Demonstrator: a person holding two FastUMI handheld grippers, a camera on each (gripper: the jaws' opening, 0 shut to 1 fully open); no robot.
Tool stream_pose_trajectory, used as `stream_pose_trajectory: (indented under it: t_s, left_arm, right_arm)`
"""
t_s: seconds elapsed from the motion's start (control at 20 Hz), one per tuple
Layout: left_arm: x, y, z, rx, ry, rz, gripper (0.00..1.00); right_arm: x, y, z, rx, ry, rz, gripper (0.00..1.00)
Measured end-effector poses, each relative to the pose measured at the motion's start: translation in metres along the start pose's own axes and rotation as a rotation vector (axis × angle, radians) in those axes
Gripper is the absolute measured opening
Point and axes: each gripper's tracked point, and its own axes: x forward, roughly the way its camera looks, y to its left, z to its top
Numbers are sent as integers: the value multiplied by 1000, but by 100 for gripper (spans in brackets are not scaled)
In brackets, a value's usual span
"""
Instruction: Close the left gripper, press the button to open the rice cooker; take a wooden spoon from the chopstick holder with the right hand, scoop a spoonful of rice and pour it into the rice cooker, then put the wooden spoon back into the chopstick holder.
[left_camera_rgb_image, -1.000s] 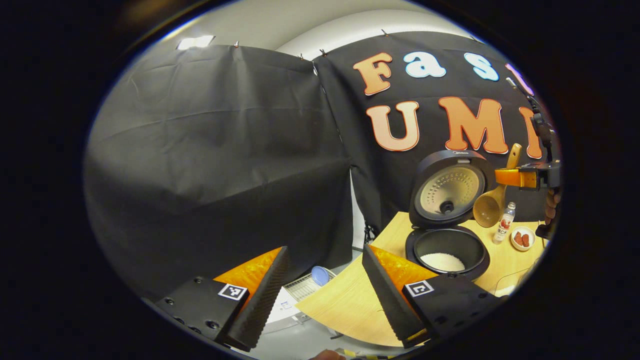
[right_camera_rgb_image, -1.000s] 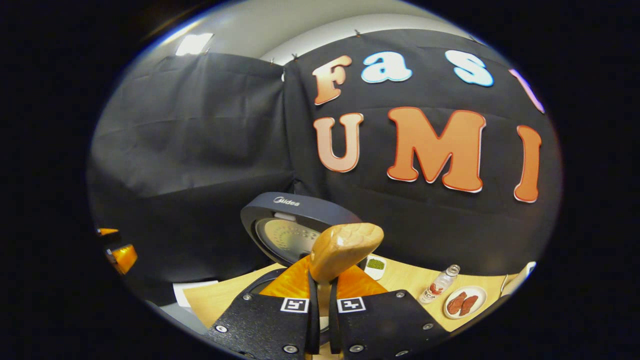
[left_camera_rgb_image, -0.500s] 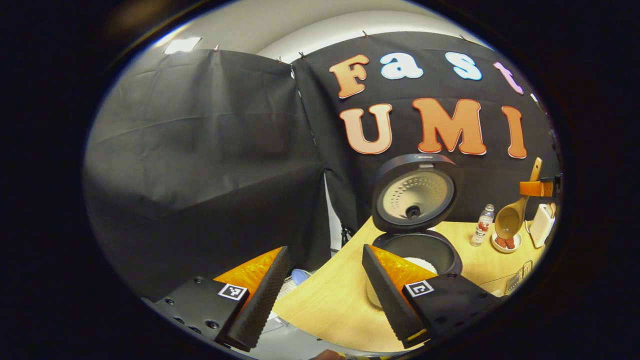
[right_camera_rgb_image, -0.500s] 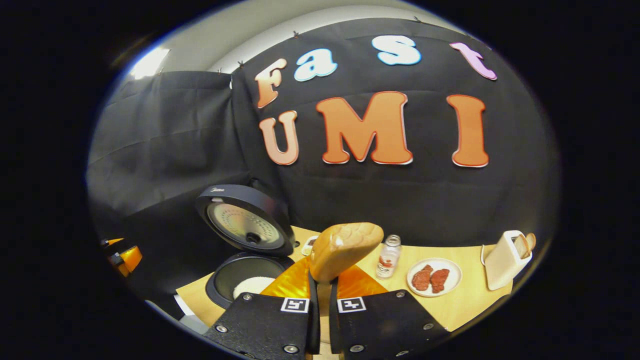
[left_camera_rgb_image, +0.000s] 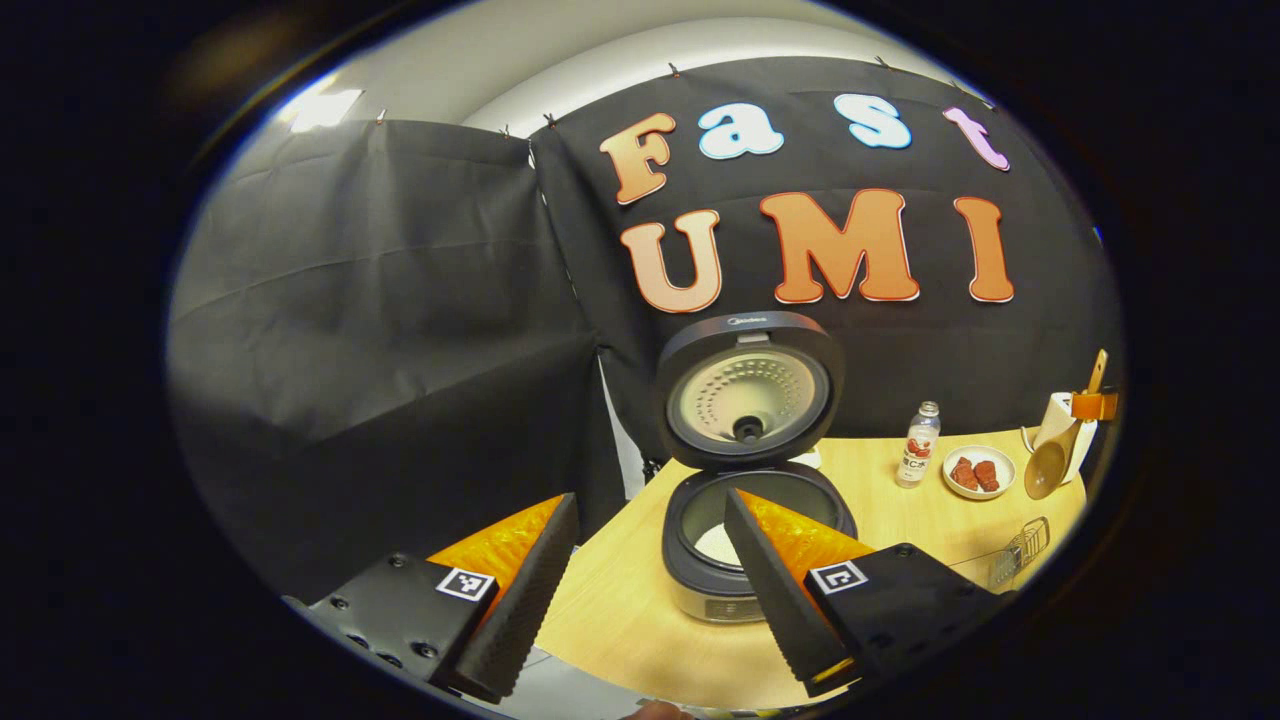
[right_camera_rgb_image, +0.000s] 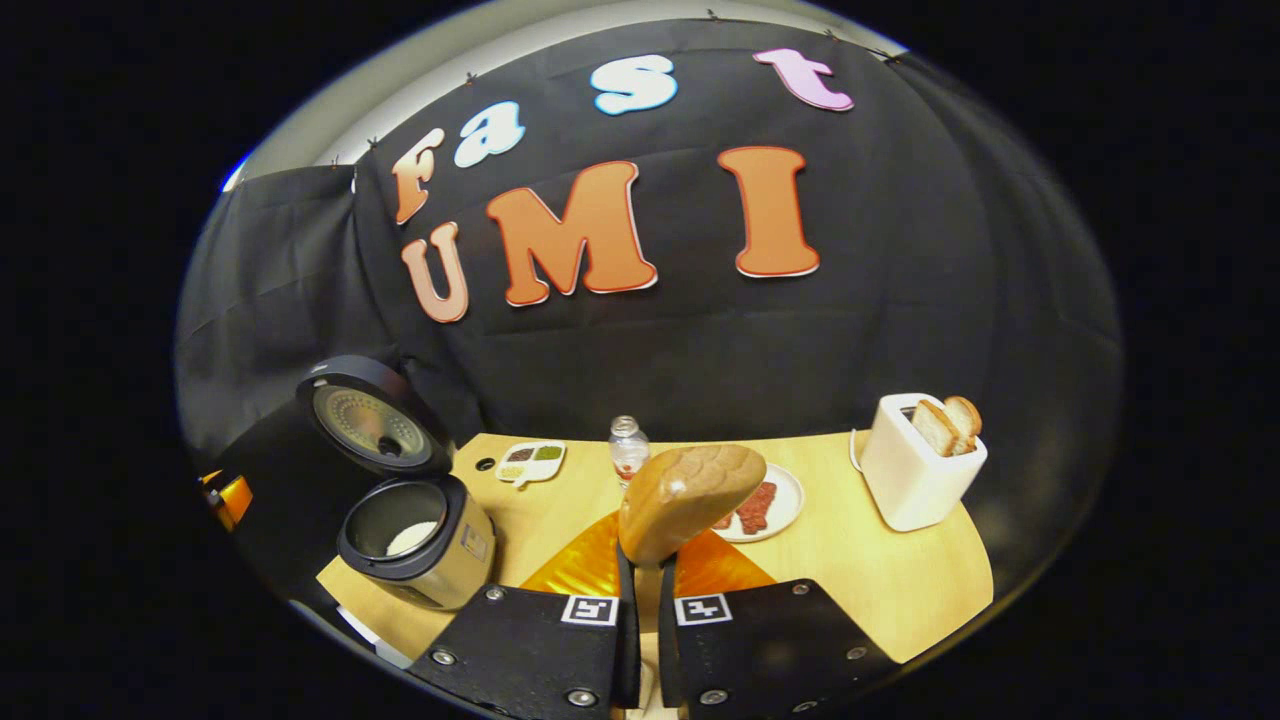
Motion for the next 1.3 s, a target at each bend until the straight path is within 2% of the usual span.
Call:
stream_pose_trajectory:
  t_s: [0.05, 0.1, 0.3, 0.65, 0.85, 1.15, 1.2, 1.25, 1.3]
  left_arm:
    - [-3, -5, -1, -3, 5, -4, 95]
    - [-5, -11, -1, -2, 10, -6, 100]
    - [-18, -23, 7, 17, 6, 8, 100]
    - [-41, -36, 18, 33, 4, 44, 99]
    - [-46, -35, 26, 28, -3, 62, 100]
    - [-10, -11, 58, -13, -28, 37, 98]
    - [0, -7, 66, -32, -32, 28, 90]
    - [9, -6, 74, -53, -36, 17, 90]
    - [20, -7, 83, -78, -34, -2, 98]
  right_arm:
    - [-2, -13, -4, 8, 7, -16, 6]
    - [-5, -22, -8, 22, 13, -30, 7]
    - [-16, -49, -33, 90, 38, -47, 7]
    - [-17, -67, -85, 135, 118, -42, 7]
    - [-7, -74, -119, 204, 170, -59, 7]
    - [7, -82, -156, 334, 216, -137, 7]
    - [7, -85, -160, 347, 221, -152, 7]
    - [6, -85, -161, 359, 226, -164, 8]
    - [3, -85, -163, 372, 241, -170, 8]
